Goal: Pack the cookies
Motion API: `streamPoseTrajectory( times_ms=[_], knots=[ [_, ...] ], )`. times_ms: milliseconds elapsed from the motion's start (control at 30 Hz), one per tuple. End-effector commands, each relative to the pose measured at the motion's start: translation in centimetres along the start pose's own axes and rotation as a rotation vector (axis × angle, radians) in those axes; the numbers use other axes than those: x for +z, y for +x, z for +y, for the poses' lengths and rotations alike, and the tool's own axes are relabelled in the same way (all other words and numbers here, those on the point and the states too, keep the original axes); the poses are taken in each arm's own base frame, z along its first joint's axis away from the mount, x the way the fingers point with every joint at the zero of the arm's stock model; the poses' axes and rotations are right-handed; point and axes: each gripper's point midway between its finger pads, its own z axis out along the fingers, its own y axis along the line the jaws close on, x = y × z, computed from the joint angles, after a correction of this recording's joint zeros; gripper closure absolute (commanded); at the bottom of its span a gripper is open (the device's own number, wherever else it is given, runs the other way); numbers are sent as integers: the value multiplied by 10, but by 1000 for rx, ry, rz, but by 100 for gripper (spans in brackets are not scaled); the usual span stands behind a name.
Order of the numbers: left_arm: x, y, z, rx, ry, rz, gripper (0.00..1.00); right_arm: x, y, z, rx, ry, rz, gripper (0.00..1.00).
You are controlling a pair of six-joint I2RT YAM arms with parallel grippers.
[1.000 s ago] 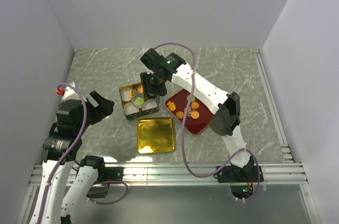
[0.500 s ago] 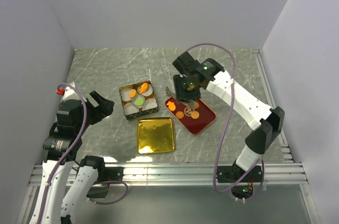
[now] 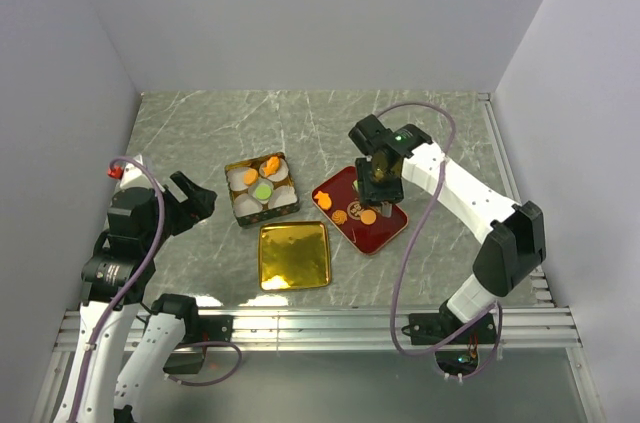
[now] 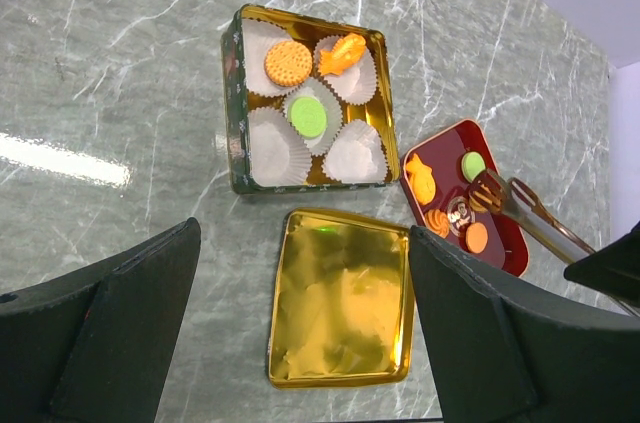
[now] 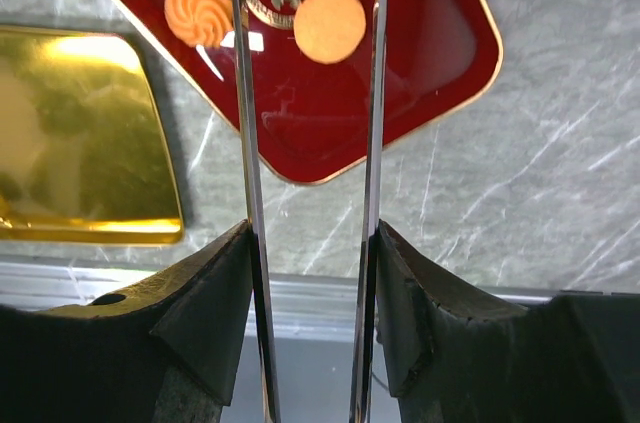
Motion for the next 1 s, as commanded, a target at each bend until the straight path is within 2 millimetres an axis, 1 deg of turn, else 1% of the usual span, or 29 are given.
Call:
streamPoseTrajectory(
  times_ms=[0,67,100,300,567,767,967],
  knots=[
    [2,-5,-6,4,22,-15,9,1,-27,2,7,-1,-70,44],
    [3,-4,-6,4,21,-14,9,3,-31,2,2,3,-71,44],
    [3,-4,-6,4,21,-14,9,8,-32,1,0,11,-61,44],
    [3,-5,-6,2,20,-16,9,19,-39,3,-15,25,-38,45],
    [2,-6,-5,0,18,-23,9,28,-46,8,-31,31,-12,45],
    [0,-8,-4,-3,17,-33,9,29,-43,9,-32,32,6,45],
    [1,-8,-4,-2,16,-32,9,39,-39,11,-30,26,30,47]
  ],
)
